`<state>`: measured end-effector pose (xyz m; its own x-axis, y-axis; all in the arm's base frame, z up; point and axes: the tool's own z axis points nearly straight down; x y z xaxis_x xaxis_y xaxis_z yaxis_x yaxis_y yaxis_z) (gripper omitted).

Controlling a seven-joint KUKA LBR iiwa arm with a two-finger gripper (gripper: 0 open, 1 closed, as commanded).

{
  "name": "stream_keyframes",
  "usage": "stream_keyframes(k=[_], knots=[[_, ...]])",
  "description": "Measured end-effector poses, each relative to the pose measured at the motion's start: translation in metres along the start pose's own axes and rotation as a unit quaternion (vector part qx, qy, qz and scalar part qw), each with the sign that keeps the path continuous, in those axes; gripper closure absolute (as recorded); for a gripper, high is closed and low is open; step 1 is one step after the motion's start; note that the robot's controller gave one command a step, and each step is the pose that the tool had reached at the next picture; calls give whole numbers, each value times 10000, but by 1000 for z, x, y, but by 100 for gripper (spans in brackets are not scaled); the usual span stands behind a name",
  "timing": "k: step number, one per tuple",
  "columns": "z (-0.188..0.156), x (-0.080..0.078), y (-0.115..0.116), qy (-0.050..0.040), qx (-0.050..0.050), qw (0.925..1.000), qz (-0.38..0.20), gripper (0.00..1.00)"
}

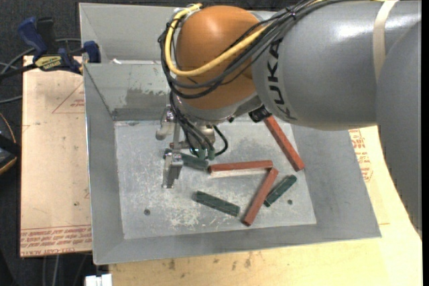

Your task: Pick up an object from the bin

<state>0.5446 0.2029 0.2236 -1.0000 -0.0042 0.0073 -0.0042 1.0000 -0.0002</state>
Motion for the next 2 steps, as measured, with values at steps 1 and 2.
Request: stream_keyframes(k=[1, 2], knots=[[-4, -2, -1, -37, -6, 10000, 18, 0], [29, -19, -38, -64, -19, 9998, -167, 0]])
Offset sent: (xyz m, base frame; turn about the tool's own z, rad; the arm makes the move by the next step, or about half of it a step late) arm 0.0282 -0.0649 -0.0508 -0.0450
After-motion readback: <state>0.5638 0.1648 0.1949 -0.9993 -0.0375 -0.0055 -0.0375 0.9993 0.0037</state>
